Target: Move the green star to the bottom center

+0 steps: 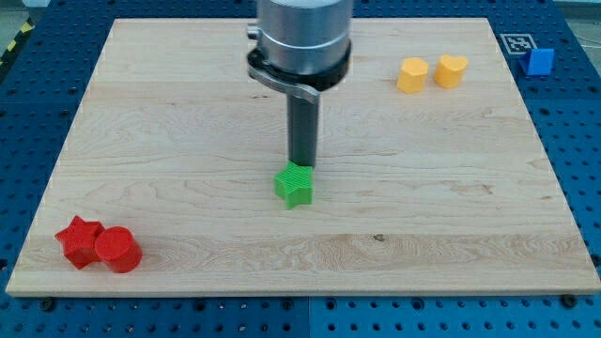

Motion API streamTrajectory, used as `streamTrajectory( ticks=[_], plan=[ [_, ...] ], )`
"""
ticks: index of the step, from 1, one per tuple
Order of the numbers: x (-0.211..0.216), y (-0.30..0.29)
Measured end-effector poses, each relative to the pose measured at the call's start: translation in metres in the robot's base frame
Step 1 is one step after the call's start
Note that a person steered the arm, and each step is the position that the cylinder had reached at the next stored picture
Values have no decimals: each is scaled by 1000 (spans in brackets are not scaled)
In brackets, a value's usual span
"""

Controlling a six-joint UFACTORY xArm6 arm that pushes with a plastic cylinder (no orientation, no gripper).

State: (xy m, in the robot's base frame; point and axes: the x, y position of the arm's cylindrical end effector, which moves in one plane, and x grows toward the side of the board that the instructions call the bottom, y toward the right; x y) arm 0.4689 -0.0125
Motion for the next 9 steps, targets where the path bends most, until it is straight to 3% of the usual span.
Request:
streamTrajectory(
  ticks=[1, 2, 3, 5, 7, 9],
  plan=[
    [-6, -18],
    [24, -20],
    [50, -4],
    [38, 29],
    [71, 37],
    [77, 86]
  ],
)
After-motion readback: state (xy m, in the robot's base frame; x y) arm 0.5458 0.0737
